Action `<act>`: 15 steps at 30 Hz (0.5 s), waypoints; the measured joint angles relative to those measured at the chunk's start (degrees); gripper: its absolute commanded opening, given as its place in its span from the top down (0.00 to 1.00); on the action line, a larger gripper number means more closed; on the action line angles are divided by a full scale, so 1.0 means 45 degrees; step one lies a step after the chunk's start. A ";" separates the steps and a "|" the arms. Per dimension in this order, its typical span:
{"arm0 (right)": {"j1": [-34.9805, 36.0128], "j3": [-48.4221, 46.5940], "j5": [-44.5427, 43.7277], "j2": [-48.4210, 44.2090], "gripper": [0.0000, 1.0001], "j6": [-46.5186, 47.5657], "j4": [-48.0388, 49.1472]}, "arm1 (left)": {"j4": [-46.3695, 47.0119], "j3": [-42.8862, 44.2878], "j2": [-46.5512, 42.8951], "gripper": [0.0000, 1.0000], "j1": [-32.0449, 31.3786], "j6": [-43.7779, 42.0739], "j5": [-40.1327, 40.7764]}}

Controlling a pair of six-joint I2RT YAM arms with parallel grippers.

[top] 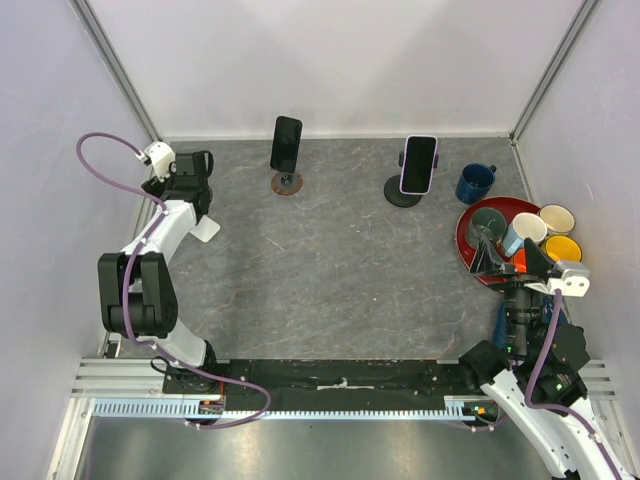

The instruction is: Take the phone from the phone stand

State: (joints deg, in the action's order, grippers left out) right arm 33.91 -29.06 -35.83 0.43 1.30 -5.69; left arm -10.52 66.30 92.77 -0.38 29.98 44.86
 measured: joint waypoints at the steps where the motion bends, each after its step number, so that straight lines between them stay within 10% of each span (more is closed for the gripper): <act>1: 0.0000 0.0000 0.0000 0.0000 0.02 0.0000 0.0000 | 0.0053 -0.0126 -0.0146 0.89 0.0000 0.0000 -0.0078; 15: 0.0000 0.0000 -0.0005 0.0000 0.02 0.0000 0.0000 | 0.0627 -0.0597 -0.1229 0.93 -0.0024 -0.0253 -0.0379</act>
State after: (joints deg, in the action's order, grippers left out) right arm 33.91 -29.06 -35.86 0.43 1.30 -5.69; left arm -7.70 63.61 87.24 -0.49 28.84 43.16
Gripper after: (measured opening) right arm 0.982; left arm 0.821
